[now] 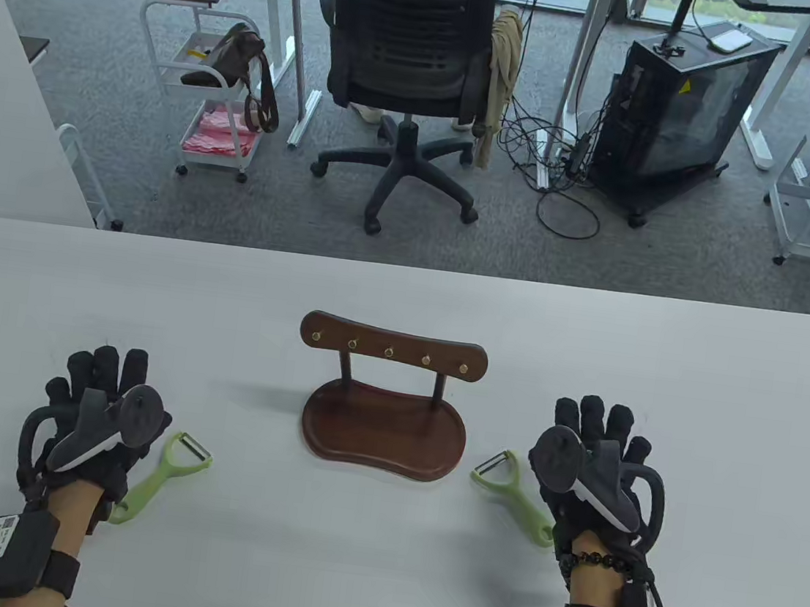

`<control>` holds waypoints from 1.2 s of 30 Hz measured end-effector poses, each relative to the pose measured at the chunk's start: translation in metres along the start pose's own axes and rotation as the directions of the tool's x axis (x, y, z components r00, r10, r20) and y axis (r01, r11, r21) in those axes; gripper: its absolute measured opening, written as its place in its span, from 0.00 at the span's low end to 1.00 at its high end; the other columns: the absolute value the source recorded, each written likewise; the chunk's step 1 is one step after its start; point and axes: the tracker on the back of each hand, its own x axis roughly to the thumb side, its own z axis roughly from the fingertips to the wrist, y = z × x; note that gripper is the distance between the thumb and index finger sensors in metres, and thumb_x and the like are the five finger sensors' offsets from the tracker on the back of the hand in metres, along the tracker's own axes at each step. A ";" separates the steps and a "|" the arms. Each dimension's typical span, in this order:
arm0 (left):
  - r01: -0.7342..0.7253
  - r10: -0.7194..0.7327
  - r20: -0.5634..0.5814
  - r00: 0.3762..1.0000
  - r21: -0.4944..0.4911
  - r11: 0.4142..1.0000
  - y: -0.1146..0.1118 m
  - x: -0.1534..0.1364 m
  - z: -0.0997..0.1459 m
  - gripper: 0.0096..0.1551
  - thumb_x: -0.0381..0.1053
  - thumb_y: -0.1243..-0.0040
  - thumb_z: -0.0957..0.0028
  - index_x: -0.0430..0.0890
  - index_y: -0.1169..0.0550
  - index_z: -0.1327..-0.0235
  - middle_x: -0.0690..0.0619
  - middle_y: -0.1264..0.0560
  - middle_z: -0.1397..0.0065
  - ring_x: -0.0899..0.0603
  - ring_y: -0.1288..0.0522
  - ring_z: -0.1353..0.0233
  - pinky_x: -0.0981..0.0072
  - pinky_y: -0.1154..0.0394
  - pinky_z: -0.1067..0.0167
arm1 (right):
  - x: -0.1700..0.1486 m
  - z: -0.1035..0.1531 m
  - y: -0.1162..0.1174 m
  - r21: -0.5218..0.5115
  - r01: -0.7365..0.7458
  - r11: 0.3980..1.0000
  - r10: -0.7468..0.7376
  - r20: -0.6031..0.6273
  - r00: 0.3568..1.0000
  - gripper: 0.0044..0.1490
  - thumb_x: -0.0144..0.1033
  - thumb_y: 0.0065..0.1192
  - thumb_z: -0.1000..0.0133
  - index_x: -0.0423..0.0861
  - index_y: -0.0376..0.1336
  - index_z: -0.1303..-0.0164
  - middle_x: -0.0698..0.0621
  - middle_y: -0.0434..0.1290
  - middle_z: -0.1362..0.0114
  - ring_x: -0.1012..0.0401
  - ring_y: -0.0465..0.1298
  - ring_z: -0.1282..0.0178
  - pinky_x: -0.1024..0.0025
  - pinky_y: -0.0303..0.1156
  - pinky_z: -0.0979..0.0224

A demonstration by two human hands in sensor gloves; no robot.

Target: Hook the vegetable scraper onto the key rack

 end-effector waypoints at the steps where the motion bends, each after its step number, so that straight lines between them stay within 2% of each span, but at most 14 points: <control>1: 0.000 0.000 0.001 1.000 -0.001 1.000 0.000 0.001 0.000 0.53 0.67 0.54 0.40 0.42 0.60 0.16 0.28 0.59 0.15 0.18 0.57 0.18 0.18 0.51 0.29 | -0.001 0.000 0.000 -0.001 0.002 1.000 -0.002 -0.004 1.000 0.49 0.49 0.49 0.36 0.36 0.38 0.14 0.29 0.38 0.13 0.25 0.38 0.19 0.19 0.42 0.26; 11: -0.022 0.021 0.015 1.000 0.047 0.999 0.005 0.003 0.003 0.52 0.67 0.54 0.40 0.42 0.57 0.15 0.28 0.57 0.15 0.18 0.54 0.18 0.19 0.49 0.29 | 0.001 0.003 -0.006 -0.019 0.019 1.000 -0.019 0.000 1.000 0.48 0.49 0.50 0.36 0.36 0.40 0.14 0.29 0.41 0.13 0.25 0.42 0.18 0.19 0.44 0.26; 27: -0.014 0.013 0.028 1.000 0.045 0.999 0.001 0.008 0.001 0.51 0.67 0.54 0.40 0.42 0.54 0.15 0.28 0.54 0.15 0.18 0.52 0.17 0.19 0.48 0.29 | 0.001 0.006 -0.005 -0.010 0.029 1.000 -0.029 -0.018 0.999 0.48 0.48 0.50 0.36 0.35 0.41 0.14 0.28 0.43 0.13 0.25 0.45 0.18 0.20 0.46 0.26; 36: -0.022 0.020 0.037 0.999 0.040 0.999 0.000 0.012 0.002 0.51 0.67 0.54 0.40 0.41 0.53 0.15 0.28 0.53 0.15 0.19 0.51 0.17 0.19 0.47 0.29 | 0.009 0.005 0.001 0.017 0.010 1.000 -0.010 -0.006 1.000 0.48 0.48 0.50 0.36 0.34 0.44 0.15 0.27 0.47 0.14 0.26 0.51 0.18 0.20 0.48 0.26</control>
